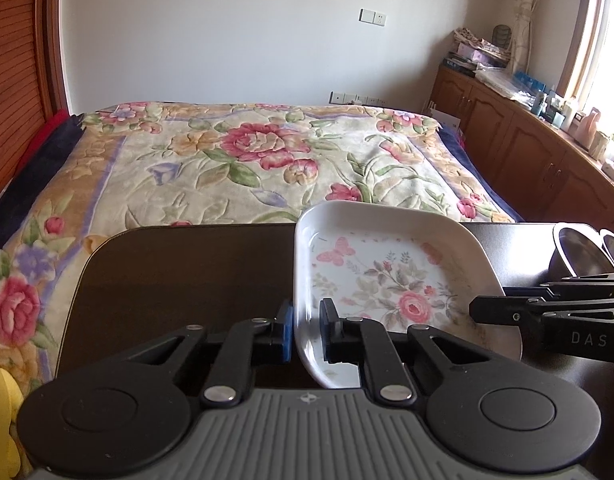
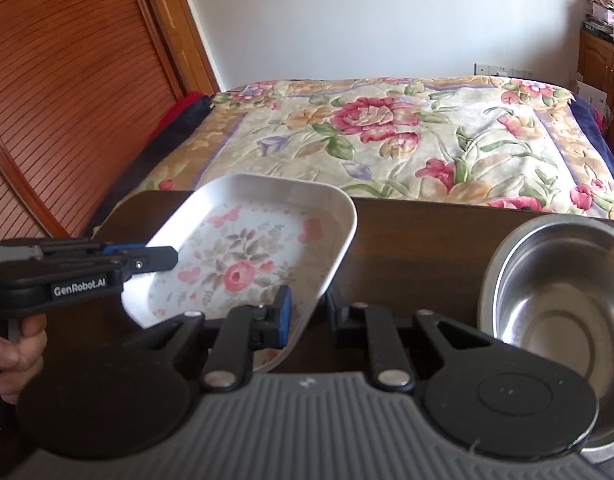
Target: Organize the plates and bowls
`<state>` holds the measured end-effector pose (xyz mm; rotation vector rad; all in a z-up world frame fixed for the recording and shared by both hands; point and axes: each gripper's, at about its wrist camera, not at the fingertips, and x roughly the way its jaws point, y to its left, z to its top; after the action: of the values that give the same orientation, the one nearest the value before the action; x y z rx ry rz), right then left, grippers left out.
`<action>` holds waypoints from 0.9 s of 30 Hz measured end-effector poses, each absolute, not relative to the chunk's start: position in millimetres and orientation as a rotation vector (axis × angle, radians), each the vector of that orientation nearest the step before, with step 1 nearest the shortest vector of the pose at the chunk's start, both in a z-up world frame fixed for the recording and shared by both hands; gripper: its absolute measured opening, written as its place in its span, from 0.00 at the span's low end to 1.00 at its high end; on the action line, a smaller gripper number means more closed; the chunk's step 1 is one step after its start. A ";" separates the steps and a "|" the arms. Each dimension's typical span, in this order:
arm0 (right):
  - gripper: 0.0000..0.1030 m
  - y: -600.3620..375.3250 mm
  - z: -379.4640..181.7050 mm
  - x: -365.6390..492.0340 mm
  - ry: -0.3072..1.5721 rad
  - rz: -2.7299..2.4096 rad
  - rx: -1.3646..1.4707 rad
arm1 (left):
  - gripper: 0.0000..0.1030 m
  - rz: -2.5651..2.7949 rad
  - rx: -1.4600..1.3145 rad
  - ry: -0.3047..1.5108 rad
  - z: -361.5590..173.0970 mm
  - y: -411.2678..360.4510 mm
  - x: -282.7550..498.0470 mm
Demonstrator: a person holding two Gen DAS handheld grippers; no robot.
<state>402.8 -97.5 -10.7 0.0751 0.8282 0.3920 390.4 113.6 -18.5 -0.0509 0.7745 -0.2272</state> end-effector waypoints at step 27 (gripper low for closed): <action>0.15 -121.7 12.1 350.0 0.744 0.496 0.147 | 0.14 -0.230 -0.088 0.691 19.2 114.9 303.8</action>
<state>350.0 -121.7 12.1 0.1466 0.7444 0.4964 303.8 114.9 19.2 -0.0881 0.6908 -0.2297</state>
